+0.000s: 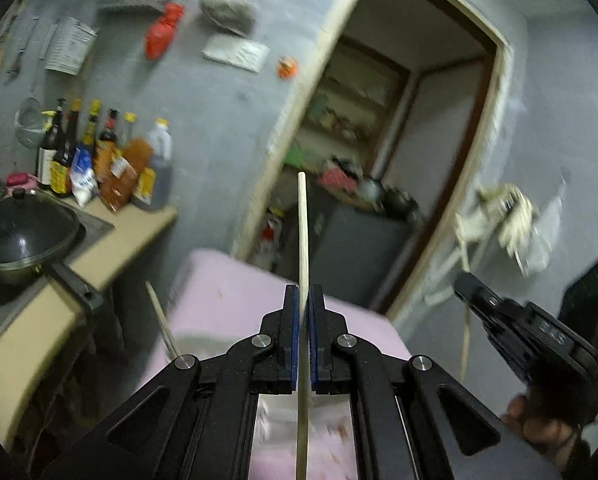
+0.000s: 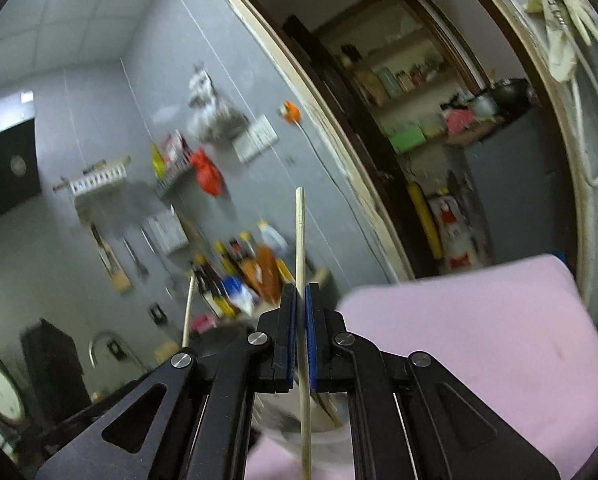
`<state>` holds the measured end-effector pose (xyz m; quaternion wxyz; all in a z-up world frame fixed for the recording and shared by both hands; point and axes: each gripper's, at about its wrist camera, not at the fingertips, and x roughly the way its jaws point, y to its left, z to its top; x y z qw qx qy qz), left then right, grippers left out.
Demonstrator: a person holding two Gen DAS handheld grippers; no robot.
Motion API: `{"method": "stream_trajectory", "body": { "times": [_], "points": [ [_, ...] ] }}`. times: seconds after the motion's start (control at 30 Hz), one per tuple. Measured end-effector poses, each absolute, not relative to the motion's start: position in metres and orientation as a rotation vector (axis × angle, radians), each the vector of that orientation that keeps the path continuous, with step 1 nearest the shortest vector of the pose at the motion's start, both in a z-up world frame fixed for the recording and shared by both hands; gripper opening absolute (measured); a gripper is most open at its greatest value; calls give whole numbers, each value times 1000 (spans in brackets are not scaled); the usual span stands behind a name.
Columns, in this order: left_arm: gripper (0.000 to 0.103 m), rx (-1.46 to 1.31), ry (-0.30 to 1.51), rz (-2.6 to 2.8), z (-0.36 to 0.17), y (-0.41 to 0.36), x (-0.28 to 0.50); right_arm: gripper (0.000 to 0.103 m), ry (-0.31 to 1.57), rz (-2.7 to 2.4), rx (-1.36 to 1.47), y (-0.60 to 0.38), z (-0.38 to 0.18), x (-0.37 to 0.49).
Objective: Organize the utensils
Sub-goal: 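Lower both chopsticks into the caddy and open both tools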
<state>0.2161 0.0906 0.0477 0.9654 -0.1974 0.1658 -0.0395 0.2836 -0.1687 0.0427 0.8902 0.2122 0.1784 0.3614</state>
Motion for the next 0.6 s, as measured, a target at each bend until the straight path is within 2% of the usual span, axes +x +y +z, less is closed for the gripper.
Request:
{"method": "stream_trajectory", "body": {
  "times": [0.27, 0.6],
  "points": [
    [2, -548, 286, -21, 30, 166, 260, 3, 280, 713, 435, -127, 42, 314],
    [2, -496, 208, -21, 16, 154, 262, 3, 198, 626, 343, -107, 14, 317]
  ]
}}
